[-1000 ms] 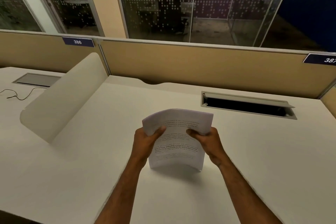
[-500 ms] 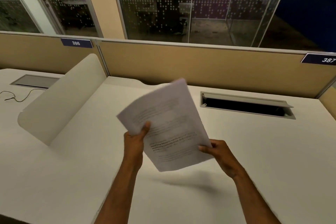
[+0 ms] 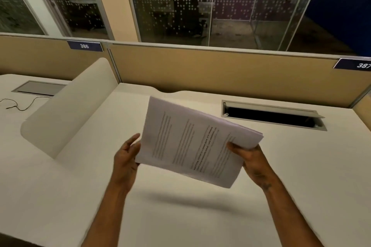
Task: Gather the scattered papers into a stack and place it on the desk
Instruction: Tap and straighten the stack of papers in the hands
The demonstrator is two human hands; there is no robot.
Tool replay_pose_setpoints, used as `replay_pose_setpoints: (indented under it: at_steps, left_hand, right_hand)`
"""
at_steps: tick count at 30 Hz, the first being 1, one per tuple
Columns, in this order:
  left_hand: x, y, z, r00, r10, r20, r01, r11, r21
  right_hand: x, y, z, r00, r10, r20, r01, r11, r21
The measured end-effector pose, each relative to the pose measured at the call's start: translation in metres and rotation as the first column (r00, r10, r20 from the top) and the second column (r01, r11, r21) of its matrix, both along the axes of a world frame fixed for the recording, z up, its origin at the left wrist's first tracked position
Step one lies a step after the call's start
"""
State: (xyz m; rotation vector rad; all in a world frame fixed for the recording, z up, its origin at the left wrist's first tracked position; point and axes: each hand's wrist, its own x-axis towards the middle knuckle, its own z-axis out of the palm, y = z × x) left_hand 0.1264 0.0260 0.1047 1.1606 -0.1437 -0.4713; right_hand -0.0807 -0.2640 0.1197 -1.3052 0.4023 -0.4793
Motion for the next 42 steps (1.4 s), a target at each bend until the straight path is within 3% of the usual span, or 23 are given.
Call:
replay_pose_setpoints:
  at_steps: [3,5,13,18,28,32,36,38,42]
  left_hand:
    - [0.019,0.003,0.006,0.974,-0.146,0.174,0.101,0.965,0.244]
    - [0.017,-0.008,0.008,0.943,-0.261,0.209,0.178,0.92,0.348]
    - [-0.015,-0.018,-0.018,0.981,-0.126,0.149,0.085,0.963,0.257]
    - [-0.043,-0.014,-0.047,0.986,-0.151,0.071,0.121,0.941,0.315]
    - [-0.043,-0.022,-0.04,0.996,-0.068,0.053,0.044,0.929,0.367]
    - [-0.025,-0.027,-0.01,0.998,0.018,0.065,-0.031,0.977,0.21]
    - [-0.024,-0.048,0.013,0.998,0.056,0.022,-0.057,0.998,0.014]
    - [-0.029,-0.06,0.018,0.999,0.048,-0.021,-0.049,0.996,-0.069]
    - [-0.044,-0.072,0.002,0.988,0.022,-0.154,-0.053,0.978,-0.202]
  right_hand:
    - [0.001,-0.003,-0.005,0.989,0.093,-0.118,-0.105,0.989,-0.104]
    - [0.006,0.0,-0.008,0.975,0.122,-0.185,-0.149,0.979,-0.141]
    - [0.001,-0.003,-0.027,0.968,0.101,-0.228,-0.129,0.986,-0.109]
    - [-0.008,0.01,-0.054,0.954,0.078,-0.29,-0.091,0.995,-0.034]
    - [-0.005,0.003,-0.051,0.953,0.045,-0.301,-0.078,0.992,-0.099]
    - [-0.007,-0.009,-0.04,0.978,0.03,-0.204,-0.045,0.997,-0.068]
    - [0.015,0.005,-0.039,0.998,0.066,-0.006,-0.063,0.967,0.247]
    - [0.033,0.017,-0.022,0.991,0.088,0.098,-0.115,0.937,0.331]
    - [0.06,0.031,0.019,0.974,0.017,0.225,-0.089,0.945,0.315]
